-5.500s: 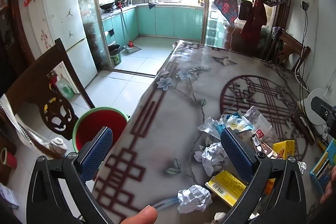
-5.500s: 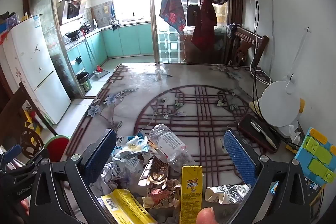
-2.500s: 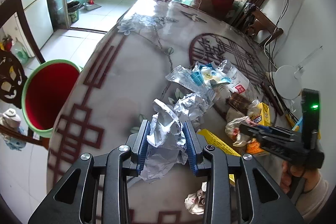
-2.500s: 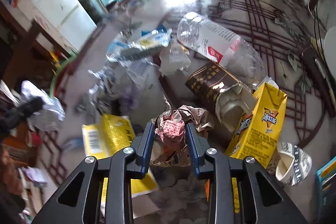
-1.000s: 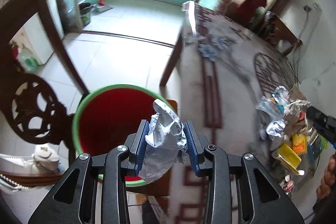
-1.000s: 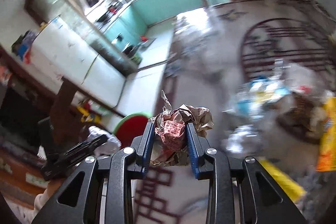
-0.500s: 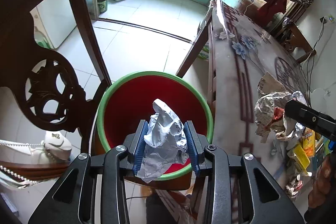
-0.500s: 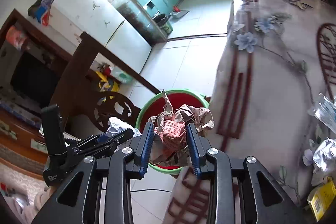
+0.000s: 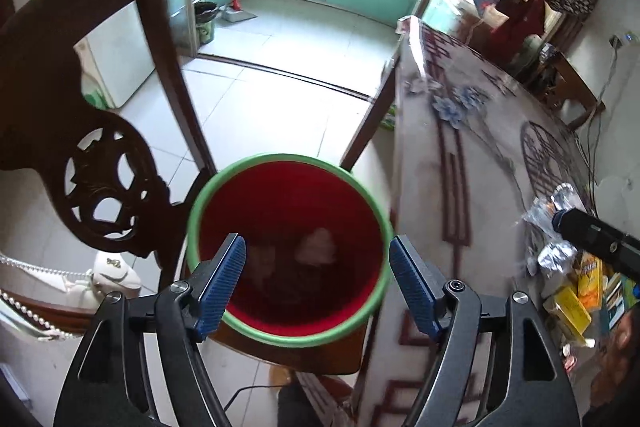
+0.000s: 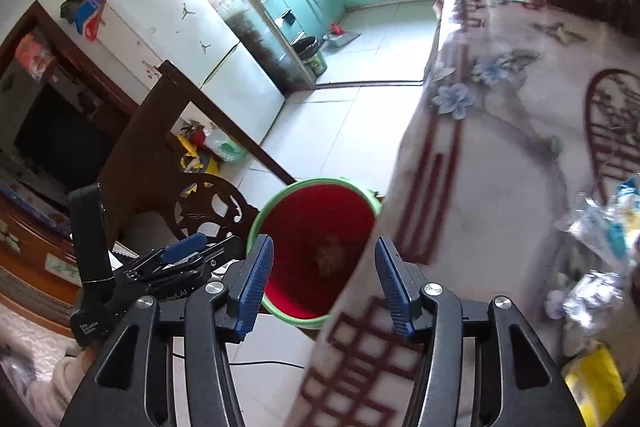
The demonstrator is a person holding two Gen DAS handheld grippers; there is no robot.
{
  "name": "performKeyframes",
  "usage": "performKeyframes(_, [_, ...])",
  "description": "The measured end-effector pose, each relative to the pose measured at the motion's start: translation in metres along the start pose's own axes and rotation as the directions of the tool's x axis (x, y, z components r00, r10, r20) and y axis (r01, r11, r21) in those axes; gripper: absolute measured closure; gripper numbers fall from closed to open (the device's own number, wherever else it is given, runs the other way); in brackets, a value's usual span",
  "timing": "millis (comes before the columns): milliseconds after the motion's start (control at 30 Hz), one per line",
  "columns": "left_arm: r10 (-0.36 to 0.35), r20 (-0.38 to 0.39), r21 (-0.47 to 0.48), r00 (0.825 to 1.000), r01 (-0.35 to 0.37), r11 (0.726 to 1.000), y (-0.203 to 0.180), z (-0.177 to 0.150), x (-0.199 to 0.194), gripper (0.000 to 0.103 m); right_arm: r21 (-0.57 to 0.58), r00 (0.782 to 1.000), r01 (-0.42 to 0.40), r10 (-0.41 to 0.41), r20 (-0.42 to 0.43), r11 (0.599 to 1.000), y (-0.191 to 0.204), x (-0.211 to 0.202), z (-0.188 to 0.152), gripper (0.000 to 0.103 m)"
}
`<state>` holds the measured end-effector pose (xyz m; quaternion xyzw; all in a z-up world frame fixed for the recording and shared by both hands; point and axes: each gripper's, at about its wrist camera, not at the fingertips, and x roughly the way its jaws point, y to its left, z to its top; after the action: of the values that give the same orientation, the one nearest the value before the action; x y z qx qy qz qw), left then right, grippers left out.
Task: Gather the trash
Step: 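Move both grippers back toward the trash on the table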
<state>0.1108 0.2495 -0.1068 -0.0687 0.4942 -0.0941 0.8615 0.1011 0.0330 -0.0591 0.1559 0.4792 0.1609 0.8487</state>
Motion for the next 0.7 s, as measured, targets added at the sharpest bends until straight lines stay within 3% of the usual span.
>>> performKeyframes(300, [-0.041,-0.006,0.069,0.999,0.041,0.997,-0.071,-0.013,-0.007,0.029,-0.004,0.995,0.072,-0.072,0.069,0.997,-0.051,-0.074,-0.013,0.052])
performKeyframes(567, [-0.08,-0.017,0.115,0.997,0.082,0.99,-0.152,-0.031,-0.005,0.029,0.065,0.981,0.162,-0.168,0.101,0.985,-0.139,-0.148,-0.039,0.051])
performKeyframes(700, [-0.134,-0.053,0.145,0.99,0.141,0.979,-0.202,-0.042,0.008,0.024,0.105,0.963,0.236,-0.247,0.108,0.966,-0.186,-0.178,-0.051,0.051])
